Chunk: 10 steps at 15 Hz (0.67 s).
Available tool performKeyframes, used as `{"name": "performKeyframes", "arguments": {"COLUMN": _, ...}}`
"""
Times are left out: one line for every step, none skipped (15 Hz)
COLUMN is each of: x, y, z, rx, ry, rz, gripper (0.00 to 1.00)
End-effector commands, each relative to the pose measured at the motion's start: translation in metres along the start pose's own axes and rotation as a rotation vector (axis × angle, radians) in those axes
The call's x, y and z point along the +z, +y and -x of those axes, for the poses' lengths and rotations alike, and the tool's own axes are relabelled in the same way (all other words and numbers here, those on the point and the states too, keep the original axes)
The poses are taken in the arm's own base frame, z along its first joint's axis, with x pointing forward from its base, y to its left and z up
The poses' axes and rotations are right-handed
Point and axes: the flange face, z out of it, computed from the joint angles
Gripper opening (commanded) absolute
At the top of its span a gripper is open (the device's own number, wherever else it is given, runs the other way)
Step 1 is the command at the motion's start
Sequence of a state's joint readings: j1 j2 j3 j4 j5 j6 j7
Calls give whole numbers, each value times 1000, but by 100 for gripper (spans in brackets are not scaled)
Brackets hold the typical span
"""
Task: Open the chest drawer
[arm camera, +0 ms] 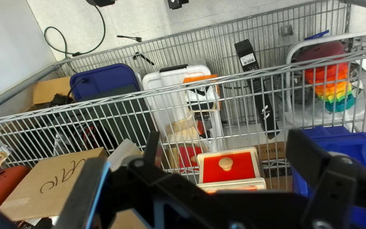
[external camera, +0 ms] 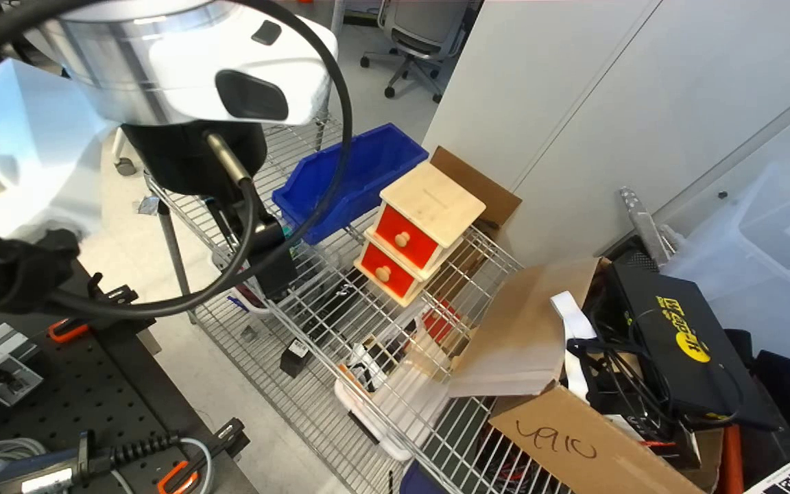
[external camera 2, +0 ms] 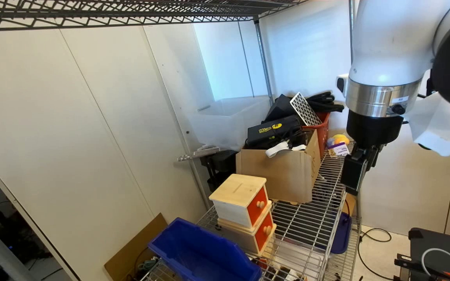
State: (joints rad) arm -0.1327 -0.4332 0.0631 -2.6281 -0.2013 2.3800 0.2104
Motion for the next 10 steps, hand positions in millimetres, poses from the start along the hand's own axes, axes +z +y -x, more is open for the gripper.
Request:
{"name": "performKeyframes", "arguments": {"x": 10, "y": 0, "z": -9, "rx": 43, "ry": -20, "rz": 20, "gripper": 100}}
{"name": "performKeyframes", "arguments": {"x": 15, "y": -1, "z": -11, "rx": 51, "ry": -31, "rz": 23, "gripper": 100}}
{"name": "performKeyframes", "arguments": {"x": 19, "y": -2, "z": -13, "rx": 55, "ry": -39, "rz": 24, "gripper": 100}}
{"name": "performKeyframes", "arguments": {"x": 26, "y": -3, "z": -16, "rx": 49, "ry": -50, "rz": 24, "gripper": 100}}
{"name": "performKeyframes", "arguments": {"x": 33, "y": -4, "z": -21, "rx": 65, "ry": -65, "rz": 36, "gripper": 100}}
{"name": "performKeyframes", "arguments": {"x": 38, "y": -4, "z": -26, "rx": 74, "ry": -83, "rz": 41, "gripper": 100}}
{"name": "performKeyframes", "arguments": {"x": 43, "y": -5, "z": -32, "rx": 90, "ry": -92, "rz": 47, "gripper": 100}}
{"name": "performKeyframes", "arguments": {"x": 48, "y": -6, "z": -38, "rx": 86, "ry": -99, "rz": 46, "gripper": 100}}
{"name": "performKeyframes", "arguments": {"x": 52, "y": -8, "z": -44, "rx": 32, "ry": -99, "rz": 18, "gripper": 100}}
{"name": "performKeyframes", "arguments": {"x": 57, "y": -10, "z": -51, "rx": -7, "ry": -80, "rz": 15, "gripper": 100}}
